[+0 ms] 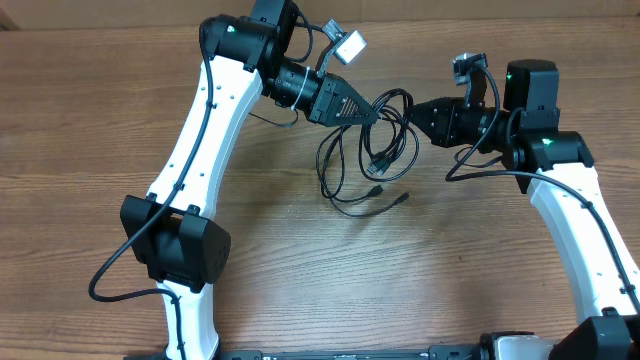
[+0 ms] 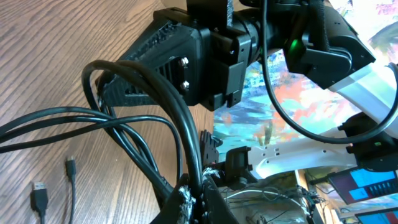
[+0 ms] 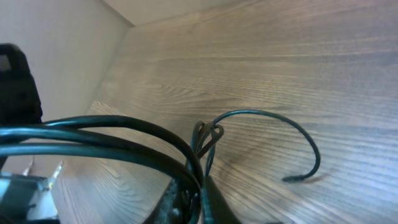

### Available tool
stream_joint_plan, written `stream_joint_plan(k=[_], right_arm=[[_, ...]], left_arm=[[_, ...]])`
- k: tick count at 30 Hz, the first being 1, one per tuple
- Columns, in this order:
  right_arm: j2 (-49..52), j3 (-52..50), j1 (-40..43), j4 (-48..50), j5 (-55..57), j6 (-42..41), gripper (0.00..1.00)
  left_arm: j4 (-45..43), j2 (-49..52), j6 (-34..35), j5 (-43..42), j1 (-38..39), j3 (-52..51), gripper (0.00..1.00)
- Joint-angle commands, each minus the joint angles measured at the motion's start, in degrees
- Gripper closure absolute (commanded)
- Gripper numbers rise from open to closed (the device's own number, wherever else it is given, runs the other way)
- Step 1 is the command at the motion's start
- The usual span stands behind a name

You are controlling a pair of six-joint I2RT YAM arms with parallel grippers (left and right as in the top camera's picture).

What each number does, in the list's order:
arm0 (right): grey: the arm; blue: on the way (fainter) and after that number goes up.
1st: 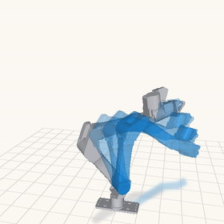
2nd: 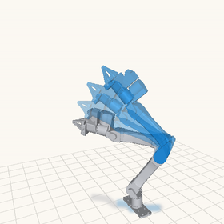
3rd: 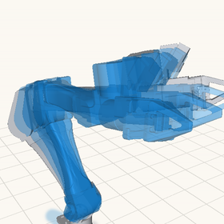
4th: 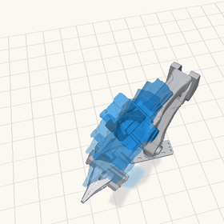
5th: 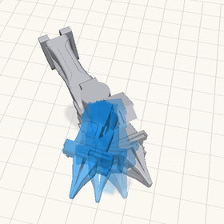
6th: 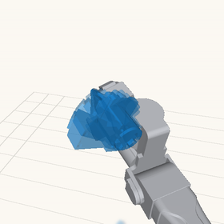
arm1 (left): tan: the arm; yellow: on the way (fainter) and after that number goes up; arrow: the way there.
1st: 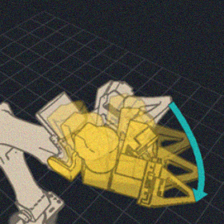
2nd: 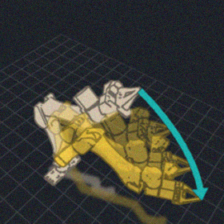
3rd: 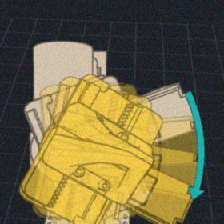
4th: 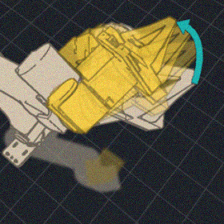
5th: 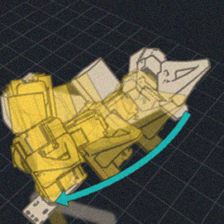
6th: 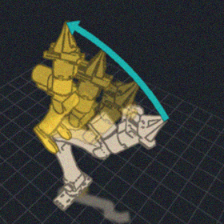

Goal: Untangle cables

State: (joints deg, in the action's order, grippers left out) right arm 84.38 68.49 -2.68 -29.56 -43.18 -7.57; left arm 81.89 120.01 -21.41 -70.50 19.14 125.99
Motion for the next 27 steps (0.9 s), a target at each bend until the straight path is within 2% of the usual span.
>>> stream_joint_plan(k=[1, 3, 4, 6, 11, 13, 15, 16, 17, 20, 25, 26, 27], right_arm=[[0.0, 1.2, 0.1, 0.8, 0.0, 0.1, 0.71], [0.0, 1.2, 0.1, 1.5, -0.7, 0.1, 0.53], [0.0, 1.2, 0.1, 2.2, -1.7, 0.1, 0.48], [0.0, 1.2, 0.0, 3.6, -3.8, 0.1, 0.45], [0.0, 1.2, -0.5, 7.3, -6.7, 0.1, 0.46], [0.0, 1.2, -0.8, 8.1, -6.7, 0.1, 0.54], [0.0, 1.2, -0.9, 8.6, -6.6, 0.1, 0.71], [0.0, 1.2, -0.9, 8.8, -6.6, 0.1, 0.85], [0.0, 1.2, -0.9, 8.8, -6.6, 0.1, 0.93], [0.0, 1.2, -0.8, 8.3, -5.6, 0.1, 0.96], [0.0, 1.2, -0.7, 3.5, 7.4, 0.1, 0.96], [0.0, 1.2, -0.7, 2.4, 10.1, 0.2, 0.96], [-0.1, 1.2, -0.8, 1.3, 12.3, 0.2, 0.96]], left_arm=[[0.2, -0.2, -1.6, -4.4, 0.3, 0.5, 0.96], [0.2, -0.2, -1.6, -6.5, 0.3, 0.5, 0.96], [0.2, -0.2, -1.6, -8.1, 0.3, 0.5, 0.96], [0.1, -0.2, -1.6, -12.2, 0.6, 0.5, 0.96], [0.0, -0.2, -1.5, -18.2, 0.8, 0.5, 0.96], [-0.1, -0.2, -1.3, -19.8, 0.8, 0.5, 0.96], [0.0, -0.2, -1.3, -20.0, 0.7, 0.5, 0.96], [0.0, -0.2, -1.2, -19.5, 0.7, 0.5, 0.96], [0.0, -0.2, -1.3, -18.7, 0.7, 0.5, 0.96], [0.0, -0.2, -1.3, -11.4, 0.7, 0.5, 0.96], [-0.1, -0.2, 1.4, 15.1, 0.9, 0.5, 0.95], [0.0, -0.2, 2.5, 18.9, 0.8, 0.5, 0.89], [-0.1, -0.2, 3.6, 21.6, 0.8, 0.5, 0.73]])
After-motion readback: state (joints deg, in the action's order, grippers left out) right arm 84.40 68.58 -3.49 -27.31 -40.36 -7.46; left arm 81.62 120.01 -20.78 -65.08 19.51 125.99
